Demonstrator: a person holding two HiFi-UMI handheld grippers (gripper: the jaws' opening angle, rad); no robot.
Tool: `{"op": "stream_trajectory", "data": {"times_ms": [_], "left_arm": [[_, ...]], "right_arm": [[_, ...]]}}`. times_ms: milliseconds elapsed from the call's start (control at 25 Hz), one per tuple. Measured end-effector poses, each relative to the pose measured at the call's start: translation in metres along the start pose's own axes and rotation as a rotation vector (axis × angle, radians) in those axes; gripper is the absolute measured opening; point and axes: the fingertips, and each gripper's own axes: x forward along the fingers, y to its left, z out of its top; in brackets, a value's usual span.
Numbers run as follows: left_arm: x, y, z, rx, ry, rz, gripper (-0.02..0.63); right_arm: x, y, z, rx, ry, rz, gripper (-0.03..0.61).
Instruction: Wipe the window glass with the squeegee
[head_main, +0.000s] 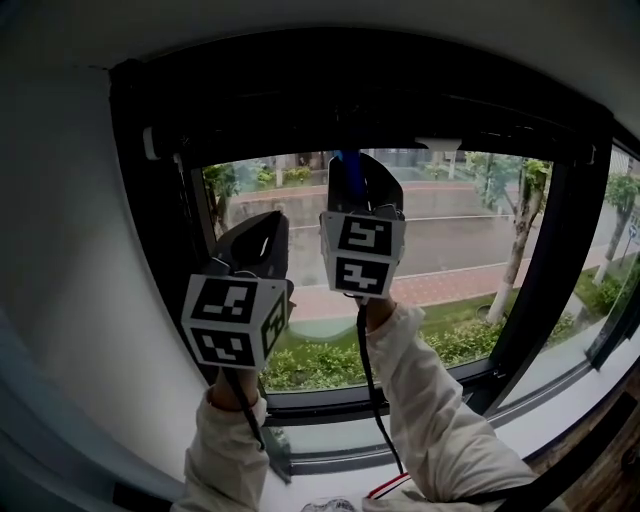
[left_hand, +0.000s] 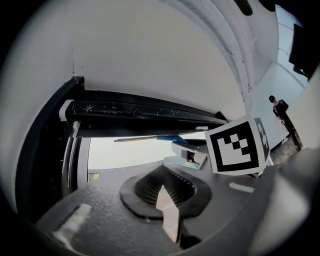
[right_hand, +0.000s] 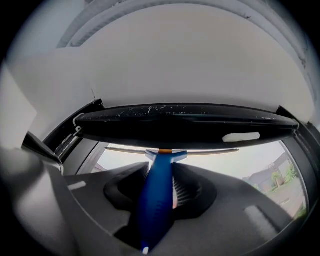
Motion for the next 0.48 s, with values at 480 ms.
{"op": "stream_trajectory", "data": {"times_ms": [480], "left_arm": [[-0.004,-0.012,-0.052,-0.051,0.095,-0.017,-0.002]], "right_arm": [[-0.026,0.005,-0.034,0.001,0.059,0.014,0.149]]}}
